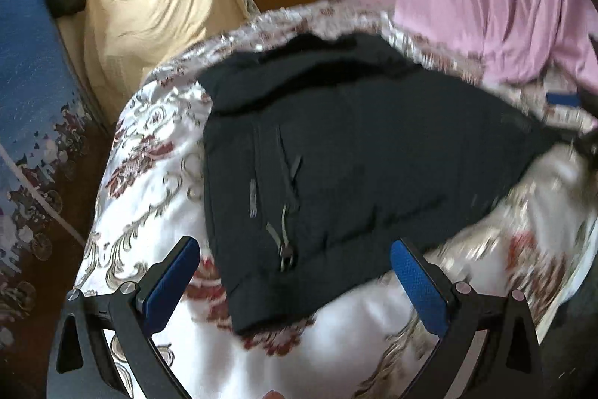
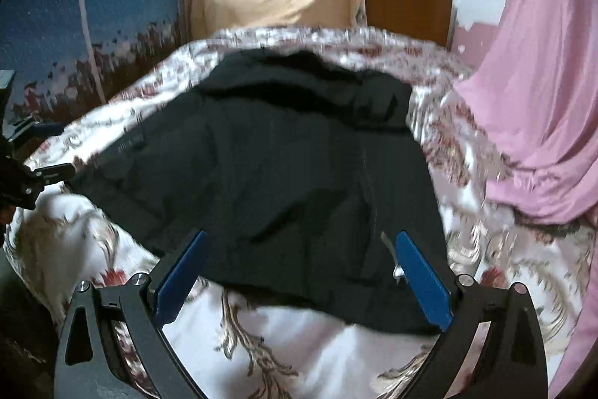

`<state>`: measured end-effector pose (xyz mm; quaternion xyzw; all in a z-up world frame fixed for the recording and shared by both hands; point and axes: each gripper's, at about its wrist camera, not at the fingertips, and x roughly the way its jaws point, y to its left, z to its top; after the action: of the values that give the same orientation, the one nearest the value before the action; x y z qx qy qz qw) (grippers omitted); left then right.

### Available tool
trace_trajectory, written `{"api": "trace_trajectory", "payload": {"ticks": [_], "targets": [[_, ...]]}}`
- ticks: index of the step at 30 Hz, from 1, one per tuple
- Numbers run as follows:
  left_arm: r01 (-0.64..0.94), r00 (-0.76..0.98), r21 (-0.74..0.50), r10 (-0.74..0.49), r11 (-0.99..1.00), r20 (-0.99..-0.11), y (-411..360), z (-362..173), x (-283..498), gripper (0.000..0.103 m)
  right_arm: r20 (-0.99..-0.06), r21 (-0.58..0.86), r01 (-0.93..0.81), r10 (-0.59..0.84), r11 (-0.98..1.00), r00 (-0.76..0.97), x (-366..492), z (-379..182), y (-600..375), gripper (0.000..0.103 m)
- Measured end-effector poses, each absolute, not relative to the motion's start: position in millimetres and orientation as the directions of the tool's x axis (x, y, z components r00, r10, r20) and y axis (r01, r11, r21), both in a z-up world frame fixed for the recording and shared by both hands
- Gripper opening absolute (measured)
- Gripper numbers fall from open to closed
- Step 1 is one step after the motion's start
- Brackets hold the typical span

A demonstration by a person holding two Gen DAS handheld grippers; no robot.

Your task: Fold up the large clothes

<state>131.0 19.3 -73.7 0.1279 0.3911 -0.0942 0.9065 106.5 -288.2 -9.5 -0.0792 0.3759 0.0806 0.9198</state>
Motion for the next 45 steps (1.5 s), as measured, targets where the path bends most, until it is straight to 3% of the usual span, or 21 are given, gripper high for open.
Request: {"api": "trace_trajectory", "payload": {"ticks": [10, 19, 30, 36, 41, 45], "targets": [[0.280, 0.595, 0.171, -0.031, 0.945, -0.803, 20.2, -109.3, 134.3, 0.103, -0.790, -0.160, -0.184, -0.014, 0.970, 0.613, 101.4, -55.5, -281.0, 0.098], [0.283, 0.575, 0.184, -0.013, 0.941, -0.818, 19.4, -119.8, 137.2, 0.103, -0.814, -0.097, -0.152, 0.009, 0.984, 0.581, 91.2, -76.8, -287.4, 0.098], [0.213, 0.657, 0.357, 0.137, 0.910, -0.742, 0.3, -118.0, 139.0, 0.103, -0.799, -0.113, -0.153, 0.001, 0.982, 0.601, 88.8, -74.3, -289.8, 0.100], [0.179, 0.662, 0.356, 0.156, 0.917, -0.733, 0.9, -114.8, 148.9, 0.103, -0.835, -0.265, -0.242, -0.096, 0.933, 0.541, 106.4, -65.9, -295.0, 0.100], [0.160, 0.680, 0.343, 0.148, 0.926, -0.718, 3.0, -115.2, 147.9, 0.103, -0.873, -0.308, -0.338, -0.123, 0.889, 0.472, 130.6, -68.3, -298.7, 0.100], [0.142, 0.701, 0.326, 0.138, 0.935, -0.700, 6.1, -114.9, 144.0, 0.094, -0.867, -0.362, -0.360, -0.169, 0.859, 0.469, 142.9, -74.4, -287.9, 0.100]]}}
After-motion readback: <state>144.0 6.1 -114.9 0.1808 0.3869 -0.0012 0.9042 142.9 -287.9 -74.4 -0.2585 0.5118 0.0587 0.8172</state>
